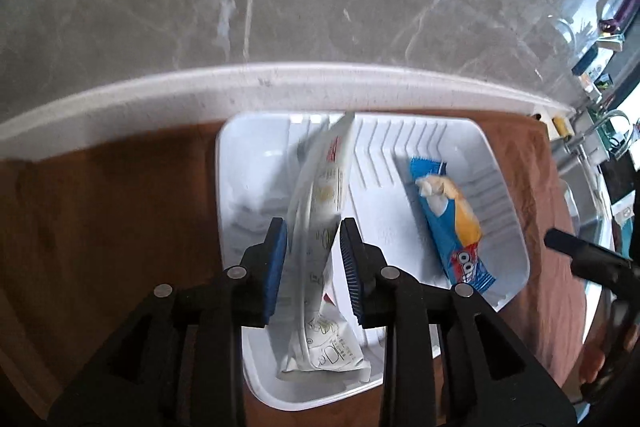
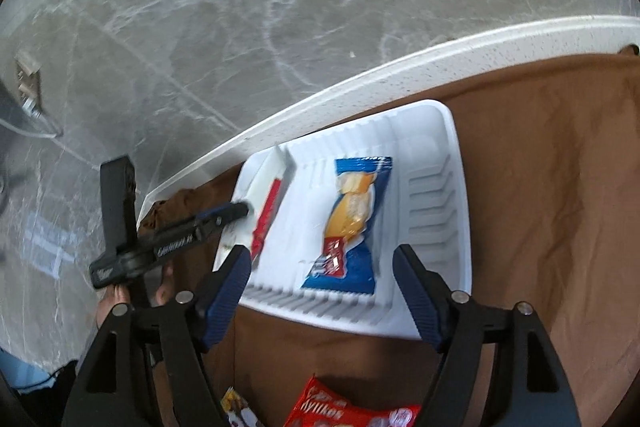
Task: Organize snacks
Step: 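Open the left tool over the tray while the right tool releases the Tipo bag, then grasp the blue-yellow panda bag with the left tool while the right tool reaches the pink bar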
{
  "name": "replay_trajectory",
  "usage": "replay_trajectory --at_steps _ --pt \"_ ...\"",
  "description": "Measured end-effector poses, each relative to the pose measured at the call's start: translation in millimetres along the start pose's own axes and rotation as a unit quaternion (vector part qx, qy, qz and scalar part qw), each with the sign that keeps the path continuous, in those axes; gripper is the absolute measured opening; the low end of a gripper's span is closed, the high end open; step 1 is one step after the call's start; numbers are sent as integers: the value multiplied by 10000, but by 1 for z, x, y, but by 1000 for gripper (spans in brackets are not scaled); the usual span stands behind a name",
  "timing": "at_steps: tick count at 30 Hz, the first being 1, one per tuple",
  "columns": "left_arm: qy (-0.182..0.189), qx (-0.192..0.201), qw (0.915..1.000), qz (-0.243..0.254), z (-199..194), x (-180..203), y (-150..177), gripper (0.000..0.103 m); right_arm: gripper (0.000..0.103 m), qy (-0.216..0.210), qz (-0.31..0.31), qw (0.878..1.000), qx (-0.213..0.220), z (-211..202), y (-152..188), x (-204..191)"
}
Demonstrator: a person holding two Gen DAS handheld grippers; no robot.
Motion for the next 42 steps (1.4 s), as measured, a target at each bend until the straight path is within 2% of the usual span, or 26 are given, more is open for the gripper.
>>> replay_trajectory --at_steps 5,9,15,20,23,26,29,30,35,42 --pt "-69 179 9997 118 -27 5 -1 28 76 -9 -305 9995 48 -15 11 -14" --pt "-59 292 9989 364 -60 15 12 28 76 39 -700 9975 103 -37 26 -29" --pt "-78 204 9959 881 -98 38 65 28 82 160 -1444 9893 97 -70 66 -49" --pt "-28 -266 9893 1435 -114 61 130 28 82 123 -2049 9784 -233 -89 112 -55" --pt "7 -709 9806 1829 -116 73 174 28 82 170 -2549 9653 -536 -97 146 -56" --pt "48 -1104 9722 2066 -118 81 210 28 82 171 -3112 9457 -929 -102 183 -56" --pt "-15 -1282 9640 2330 -119 88 236 28 82 154 -3529 9269 -1267 -101 214 -55" --pt "-22 -1320 9620 2390 -120 90 243 28 82 198 -3738 9167 -1400 -99 227 -55" --pt "-103 -1378 9570 2552 -121 97 257 28 82 389 -4503 8740 -1785 -89 274 -55" --pt "-118 -1403 9552 2602 -114 98 251 29 82 431 -5000 8485 -1677 -83 292 -56"
Point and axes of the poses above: each gripper's, at about its wrist camera, not at the fingertips, and z roughly the way its jaws point, x to its right, y to its underside, the point moved 3 cm from there along z, roughly the way its jaws point, and after that the axes turned 5 degrees about y, right-handed, at the moved point
